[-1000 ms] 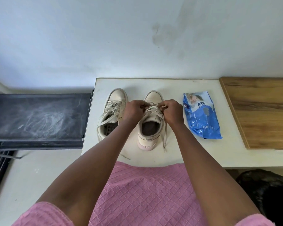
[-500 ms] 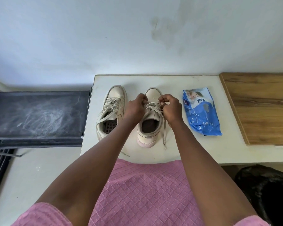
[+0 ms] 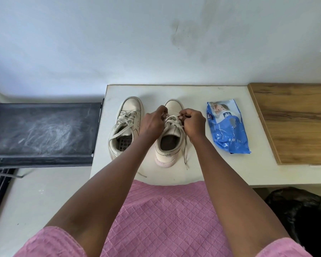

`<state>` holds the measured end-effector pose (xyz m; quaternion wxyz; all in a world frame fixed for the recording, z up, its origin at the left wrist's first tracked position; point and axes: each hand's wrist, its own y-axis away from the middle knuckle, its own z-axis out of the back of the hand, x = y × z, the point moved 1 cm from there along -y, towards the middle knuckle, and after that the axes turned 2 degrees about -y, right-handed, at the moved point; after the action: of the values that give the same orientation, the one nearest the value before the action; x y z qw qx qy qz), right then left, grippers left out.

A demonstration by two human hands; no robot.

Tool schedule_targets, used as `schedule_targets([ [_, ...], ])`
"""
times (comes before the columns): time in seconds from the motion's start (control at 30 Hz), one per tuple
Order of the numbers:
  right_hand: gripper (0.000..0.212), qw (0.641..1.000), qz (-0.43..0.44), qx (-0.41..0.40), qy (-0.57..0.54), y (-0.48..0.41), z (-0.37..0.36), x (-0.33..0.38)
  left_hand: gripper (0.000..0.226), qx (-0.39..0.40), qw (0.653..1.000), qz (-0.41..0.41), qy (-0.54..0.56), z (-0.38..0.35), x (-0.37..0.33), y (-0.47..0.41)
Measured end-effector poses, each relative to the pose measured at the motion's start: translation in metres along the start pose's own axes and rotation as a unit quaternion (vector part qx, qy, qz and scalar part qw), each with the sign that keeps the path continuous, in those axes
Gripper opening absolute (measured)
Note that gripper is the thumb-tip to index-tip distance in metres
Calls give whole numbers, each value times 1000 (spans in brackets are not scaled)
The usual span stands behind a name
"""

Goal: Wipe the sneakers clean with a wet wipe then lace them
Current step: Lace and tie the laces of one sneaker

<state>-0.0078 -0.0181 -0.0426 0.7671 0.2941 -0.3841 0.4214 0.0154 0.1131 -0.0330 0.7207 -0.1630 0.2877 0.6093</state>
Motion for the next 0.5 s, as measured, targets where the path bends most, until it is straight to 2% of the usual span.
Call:
schedule_targets([
  [0.17,18,1000,-7,-19,-15,9,9,-3,14,-32,996,52,71,7,8,6],
  [0.33,32,998,32,18,53,20,11,-4,21,-10,994,16,104,9,15,15],
  [0.43,33,992,72,20,98,17,9,1,22,-2,997,20,72,9,12,13],
  [0.5,36,983,109,28,147,18,5,3,22,2,1000,19,14,9,7,9],
])
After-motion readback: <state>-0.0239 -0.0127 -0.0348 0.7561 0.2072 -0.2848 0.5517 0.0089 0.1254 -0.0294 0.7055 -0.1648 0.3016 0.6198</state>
